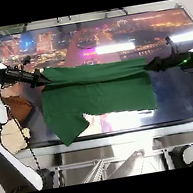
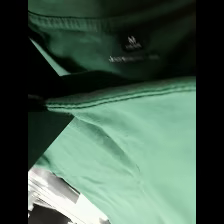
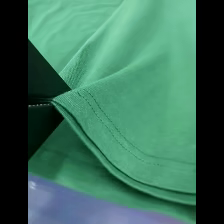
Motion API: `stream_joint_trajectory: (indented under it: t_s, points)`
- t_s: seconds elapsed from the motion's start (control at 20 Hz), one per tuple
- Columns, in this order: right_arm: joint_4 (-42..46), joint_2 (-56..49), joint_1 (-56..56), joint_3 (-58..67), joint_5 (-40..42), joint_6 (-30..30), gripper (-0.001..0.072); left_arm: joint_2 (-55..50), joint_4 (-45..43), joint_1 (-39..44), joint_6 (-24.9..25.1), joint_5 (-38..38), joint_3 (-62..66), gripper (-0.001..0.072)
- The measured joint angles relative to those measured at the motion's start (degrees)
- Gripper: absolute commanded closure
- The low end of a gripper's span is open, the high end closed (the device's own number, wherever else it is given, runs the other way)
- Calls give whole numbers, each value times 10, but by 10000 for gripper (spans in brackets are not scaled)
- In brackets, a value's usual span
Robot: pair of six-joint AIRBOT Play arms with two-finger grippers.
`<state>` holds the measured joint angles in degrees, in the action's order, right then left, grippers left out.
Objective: Fold the shirts.
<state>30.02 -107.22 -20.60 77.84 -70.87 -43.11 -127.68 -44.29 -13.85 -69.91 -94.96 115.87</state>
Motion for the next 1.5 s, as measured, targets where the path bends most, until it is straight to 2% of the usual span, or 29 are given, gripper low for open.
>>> stream_joint_trajectory:
  t_s: [0.05,0.1,0.15,0.25,0.5,0.7,0.85,1.05,1.3,1.35,1.4,1.45,1.5]
  points:
    - [6,-1,0,-1,-7,-6,634,0,-7,1,-2,-5,0,679]
    - [15,-2,0,-2,-13,-10,498,-1,-12,2,-2,-10,0,510]
    - [22,-2,0,-2,-19,-15,454,-1,-18,3,-5,-15,0,340]
    - [32,-2,-1,-3,-29,-28,453,-1,-22,3,-13,-25,0,79]
    - [53,29,-31,-2,-66,-70,467,20,-14,-25,-49,-60,0,75]
    - [97,75,-81,-32,-113,-109,469,78,-14,-66,-75,-86,-37,75]
    - [113,127,-122,-128,-111,-109,468,151,-56,-87,-76,-78,-154,75]
    - [120,177,-163,-256,-59,-91,466,233,-141,-96,-70,-37,-346,75]
    - [97,194,-175,-314,-41,-65,465,275,-168,-94,-64,36,-496,75]
    - [89,196,-176,-318,-42,-61,459,278,-162,-90,-62,43,-514,135]
    - [83,197,-176,-321,-45,-57,430,280,-150,-85,-59,56,-528,162]
    - [79,198,-177,-323,-45,-56,341,282,-140,-79,-55,67,-539,163]
    - [77,198,-177,-325,-47,-53,300,283,-130,-71,-50,80,-548,164]
